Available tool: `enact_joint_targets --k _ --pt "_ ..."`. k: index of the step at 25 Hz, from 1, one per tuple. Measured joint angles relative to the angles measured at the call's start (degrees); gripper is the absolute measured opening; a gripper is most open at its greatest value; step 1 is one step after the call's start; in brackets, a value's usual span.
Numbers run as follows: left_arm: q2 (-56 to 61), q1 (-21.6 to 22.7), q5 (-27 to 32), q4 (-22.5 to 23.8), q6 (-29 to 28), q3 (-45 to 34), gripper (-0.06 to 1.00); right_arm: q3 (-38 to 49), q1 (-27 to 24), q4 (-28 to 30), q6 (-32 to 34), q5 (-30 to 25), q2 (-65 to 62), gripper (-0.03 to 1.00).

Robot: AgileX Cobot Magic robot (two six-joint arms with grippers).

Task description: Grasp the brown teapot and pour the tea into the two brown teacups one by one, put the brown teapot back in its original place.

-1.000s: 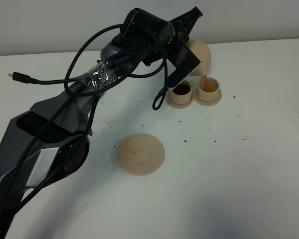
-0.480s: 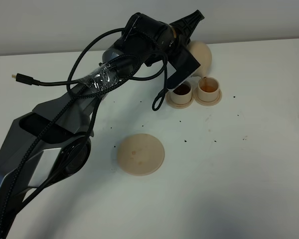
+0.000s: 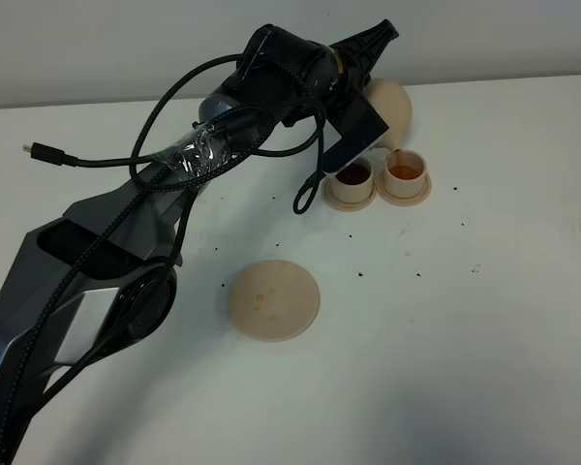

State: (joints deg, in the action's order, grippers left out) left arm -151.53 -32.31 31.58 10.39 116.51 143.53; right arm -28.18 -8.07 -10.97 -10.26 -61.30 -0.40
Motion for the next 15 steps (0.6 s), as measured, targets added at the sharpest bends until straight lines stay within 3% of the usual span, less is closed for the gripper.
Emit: enact_joint_targets --k 15 --pt "0.0 -0.2 -0.8 -0.3 2.9 0.0 0.15 0.0 0.0 0.0 0.0 0.0 0.0 0.31"
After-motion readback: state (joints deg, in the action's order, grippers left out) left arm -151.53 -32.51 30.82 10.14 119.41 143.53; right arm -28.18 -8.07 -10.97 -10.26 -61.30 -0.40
